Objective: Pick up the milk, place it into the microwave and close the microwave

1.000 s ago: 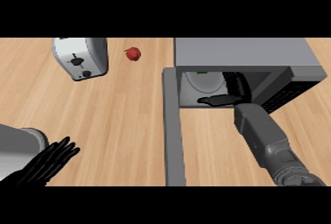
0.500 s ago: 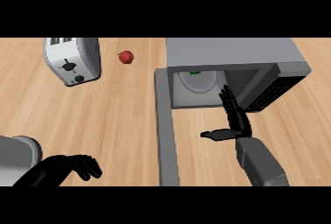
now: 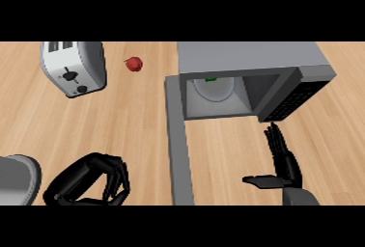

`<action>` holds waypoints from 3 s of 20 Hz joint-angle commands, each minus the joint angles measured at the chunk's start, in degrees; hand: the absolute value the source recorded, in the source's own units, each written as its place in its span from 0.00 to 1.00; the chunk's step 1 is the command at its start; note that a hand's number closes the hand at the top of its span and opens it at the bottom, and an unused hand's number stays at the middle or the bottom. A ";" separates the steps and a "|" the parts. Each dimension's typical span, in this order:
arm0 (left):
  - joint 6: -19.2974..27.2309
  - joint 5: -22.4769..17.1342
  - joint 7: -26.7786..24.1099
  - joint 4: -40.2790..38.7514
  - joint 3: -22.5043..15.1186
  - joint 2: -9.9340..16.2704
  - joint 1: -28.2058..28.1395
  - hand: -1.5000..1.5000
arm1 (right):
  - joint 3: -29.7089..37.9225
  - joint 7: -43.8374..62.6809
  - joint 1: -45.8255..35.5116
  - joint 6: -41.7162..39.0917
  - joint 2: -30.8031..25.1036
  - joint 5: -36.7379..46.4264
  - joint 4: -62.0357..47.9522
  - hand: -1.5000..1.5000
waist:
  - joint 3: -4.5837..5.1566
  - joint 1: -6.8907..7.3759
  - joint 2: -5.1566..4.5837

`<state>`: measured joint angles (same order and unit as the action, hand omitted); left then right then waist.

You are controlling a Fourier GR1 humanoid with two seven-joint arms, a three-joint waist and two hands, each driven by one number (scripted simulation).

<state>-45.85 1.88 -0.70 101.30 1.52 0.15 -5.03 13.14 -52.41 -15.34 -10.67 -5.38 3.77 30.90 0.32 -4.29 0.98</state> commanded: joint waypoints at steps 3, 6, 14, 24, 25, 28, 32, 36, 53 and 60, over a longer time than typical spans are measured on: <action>3.64 8.96 -5.74 -7.75 -5.59 -0.14 5.48 1.00 | -1.03 -0.92 13.82 -5.85 -3.21 -2.23 12.72 0.00 | 0.08 -0.64 -0.26; 7.50 11.45 -10.34 -10.73 -10.57 -0.15 4.26 1.00 | 0.21 1.64 20.11 -10.02 -6.87 -5.93 21.74 0.00 | 0.01 0.75 -0.42; 23.04 14.11 -18.40 -22.33 -27.30 -0.15 8.17 1.00 | -1.81 4.34 34.85 -16.54 -8.57 -12.73 43.52 0.00 | -0.08 1.01 -0.83; 43.16 2.12 -10.94 -30.48 -48.42 -0.14 18.86 1.00 | -6.97 17.99 43.43 -21.63 -10.81 -23.73 67.80 0.00 | -0.07 -0.05 -1.19; 47.80 1.75 -9.60 -29.30 -52.43 -0.14 17.93 1.00 | -6.89 18.21 43.62 -21.72 -11.55 -23.90 68.86 0.00 | -0.08 -0.25 -1.12; 53.69 -2.50 -11.09 -32.23 -56.68 -0.12 21.86 1.00 | -7.24 22.30 42.65 -21.56 -12.58 -27.41 72.99 0.00 | -0.06 -0.62 -1.46; 61.88 -6.96 -9.13 -31.22 -58.50 -0.09 27.46 1.00 | -7.45 26.44 44.06 -21.05 -14.45 -30.15 80.41 0.00 | 0.06 -2.37 -1.50; 67.80 -10.31 -9.39 -33.77 -59.99 -0.07 32.54 1.00 | -9.13 28.07 44.59 -22.23 -15.71 -29.84 82.96 0.00 | 0.04 -3.98 -1.89; 80.77 -27.40 -12.26 -44.59 -53.31 -0.14 52.39 1.00 | -9.75 38.57 43.92 -17.11 -17.84 -37.59 93.01 0.00 | -0.01 -7.38 -3.41; 79.48 -34.62 -14.07 -51.21 -49.71 -0.15 57.74 1.00 | -10.13 41.03 43.04 -15.61 -18.43 -38.66 94.97 0.00 | -0.05 -8.64 -4.37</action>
<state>34.12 -29.56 -13.35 53.67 -51.06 -0.02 49.24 3.13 -12.86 28.15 -27.10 -23.32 -34.06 124.40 0.24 -12.34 -2.92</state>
